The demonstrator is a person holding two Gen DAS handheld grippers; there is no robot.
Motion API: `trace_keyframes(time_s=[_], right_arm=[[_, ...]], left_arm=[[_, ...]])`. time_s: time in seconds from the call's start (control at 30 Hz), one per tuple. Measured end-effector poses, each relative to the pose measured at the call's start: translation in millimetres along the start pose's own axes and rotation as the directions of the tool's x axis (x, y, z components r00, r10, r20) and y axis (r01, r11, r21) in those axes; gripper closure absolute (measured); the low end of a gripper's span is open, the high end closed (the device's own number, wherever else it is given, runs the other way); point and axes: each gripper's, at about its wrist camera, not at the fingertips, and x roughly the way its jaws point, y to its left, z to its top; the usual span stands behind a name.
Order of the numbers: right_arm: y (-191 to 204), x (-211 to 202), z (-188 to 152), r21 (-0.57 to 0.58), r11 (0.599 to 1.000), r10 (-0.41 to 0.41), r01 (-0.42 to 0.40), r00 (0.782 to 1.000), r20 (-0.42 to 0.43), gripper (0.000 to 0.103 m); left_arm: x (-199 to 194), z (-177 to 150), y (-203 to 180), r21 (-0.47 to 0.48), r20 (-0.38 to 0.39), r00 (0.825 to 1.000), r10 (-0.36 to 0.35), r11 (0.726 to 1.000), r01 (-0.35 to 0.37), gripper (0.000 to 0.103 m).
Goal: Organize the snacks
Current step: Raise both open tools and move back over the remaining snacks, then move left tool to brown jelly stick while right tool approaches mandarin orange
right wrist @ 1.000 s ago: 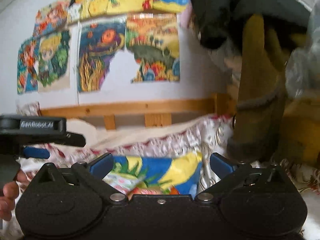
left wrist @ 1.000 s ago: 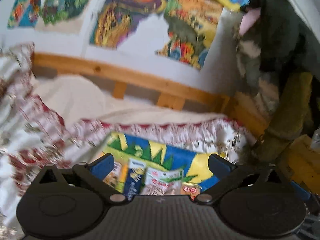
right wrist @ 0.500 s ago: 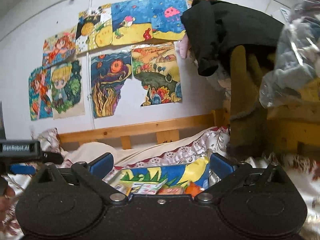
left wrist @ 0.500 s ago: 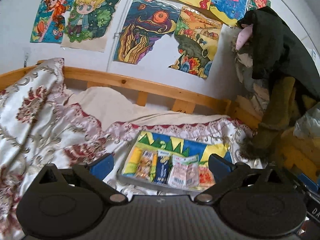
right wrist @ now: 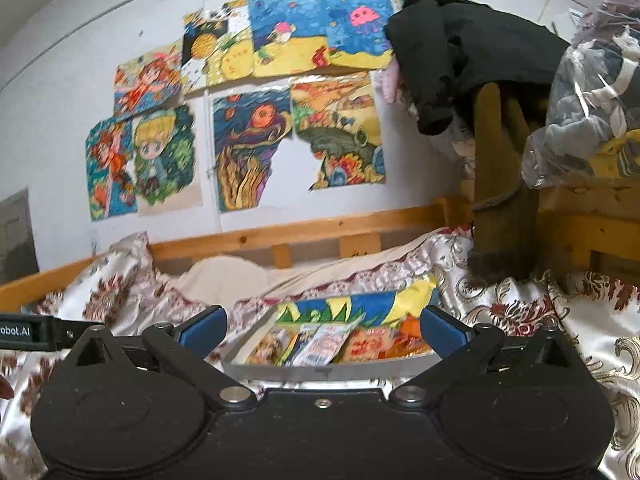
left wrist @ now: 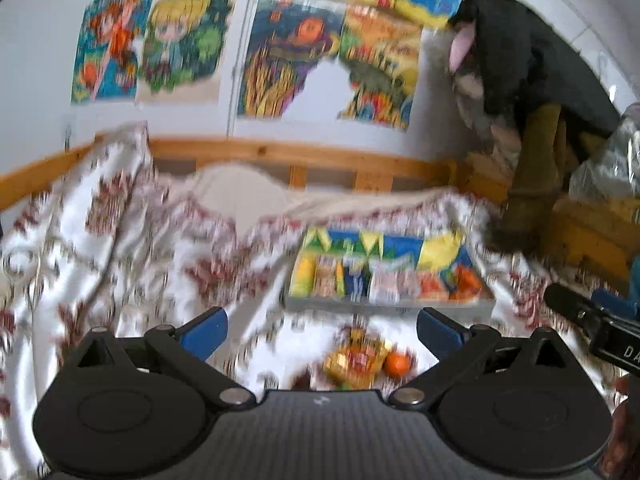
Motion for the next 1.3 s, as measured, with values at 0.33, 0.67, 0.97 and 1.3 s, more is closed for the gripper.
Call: trace_keyframes(time_s=[0.33, 0.67, 0.97, 1.3], right_arm=[[23, 3, -19, -0.084, 0.996, 0.007, -0.018, 0.992, -0.129, 0.001], [26, 27, -36, -0.096, 0.995, -0.035, 0.007, 0.953, -0.3, 0.001], [32, 35, -42, -0.125, 0.992, -0.032, -0.014, 0.933, -0.358, 0.001], [32, 34, -40, -0.123, 0.992, -0.026, -0.019, 0.934, -0.357, 0.001]], left_arm=[[16, -23, 15, -0.006, -0.256, 0.964, 0.069, 0.997, -0.073, 0.0], [33, -29, 10, 0.083, -0.352, 0.919, 0.175, 0.984, -0.156, 0.0], [35, -29, 16, 0.067, -0.367, 0.91, 0.194, 0.981, -0.182, 0.0], [36, -28, 27, 0.001, -0.386, 0.899, 0.208, 0.974, -0.225, 0.0]])
